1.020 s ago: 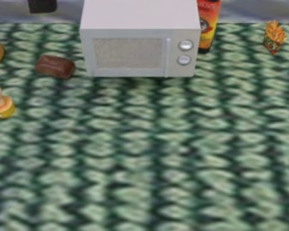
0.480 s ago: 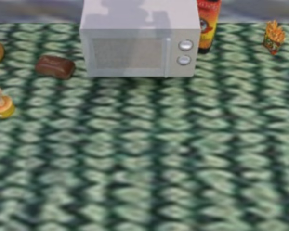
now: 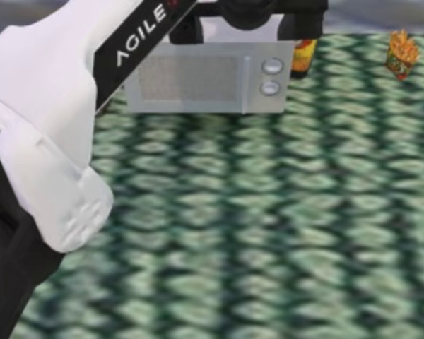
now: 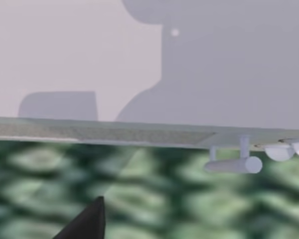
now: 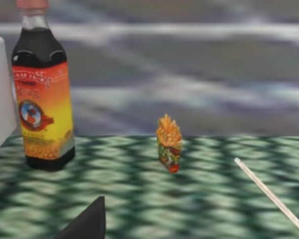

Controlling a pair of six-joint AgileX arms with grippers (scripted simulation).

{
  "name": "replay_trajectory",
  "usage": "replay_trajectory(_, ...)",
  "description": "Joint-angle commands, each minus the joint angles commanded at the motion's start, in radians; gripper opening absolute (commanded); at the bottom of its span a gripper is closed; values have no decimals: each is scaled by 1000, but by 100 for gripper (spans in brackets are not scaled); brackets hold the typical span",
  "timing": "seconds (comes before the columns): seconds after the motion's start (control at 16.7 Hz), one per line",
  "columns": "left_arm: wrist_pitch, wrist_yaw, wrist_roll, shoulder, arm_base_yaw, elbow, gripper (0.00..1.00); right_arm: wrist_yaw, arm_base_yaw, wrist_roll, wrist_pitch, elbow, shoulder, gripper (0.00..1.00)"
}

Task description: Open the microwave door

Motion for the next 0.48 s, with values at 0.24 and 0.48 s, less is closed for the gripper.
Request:
replay_trajectory(0.24,-16,-6,-7,26,-4,16,100,0,0,0,0,0,0,100)
replay_trajectory(0.48,-11,-5,-6,31,1,12,100,0,0,0,0,0,0,100)
